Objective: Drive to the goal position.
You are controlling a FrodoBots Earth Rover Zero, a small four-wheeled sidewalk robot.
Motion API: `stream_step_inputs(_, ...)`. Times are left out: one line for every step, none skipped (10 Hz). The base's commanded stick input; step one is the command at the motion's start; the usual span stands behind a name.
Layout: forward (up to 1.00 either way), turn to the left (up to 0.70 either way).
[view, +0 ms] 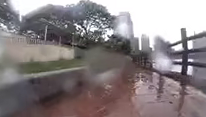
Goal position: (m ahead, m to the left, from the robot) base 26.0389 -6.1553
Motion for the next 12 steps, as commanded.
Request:
stream_step_inputs(1.00, 0.00)
stream_step_inputs(1.00, 0.00)
stream_step_inputs(1.00, 0.00)
stream_step_inputs(1.00, -0.05)
stream_step_inputs(1.00, -0.38)
stream_step_inputs(1.00, -0.40)
stream_step_inputs(1.00, -0.40)
stream_step_inputs(1.00, -0.40)
stream_step_inputs(1.00, -0.40)
stream_step_inputs(1.00, -0.40)
stream_step_inputs(1.00, -0.40)
stream_step_inputs(1.00, -0.40)
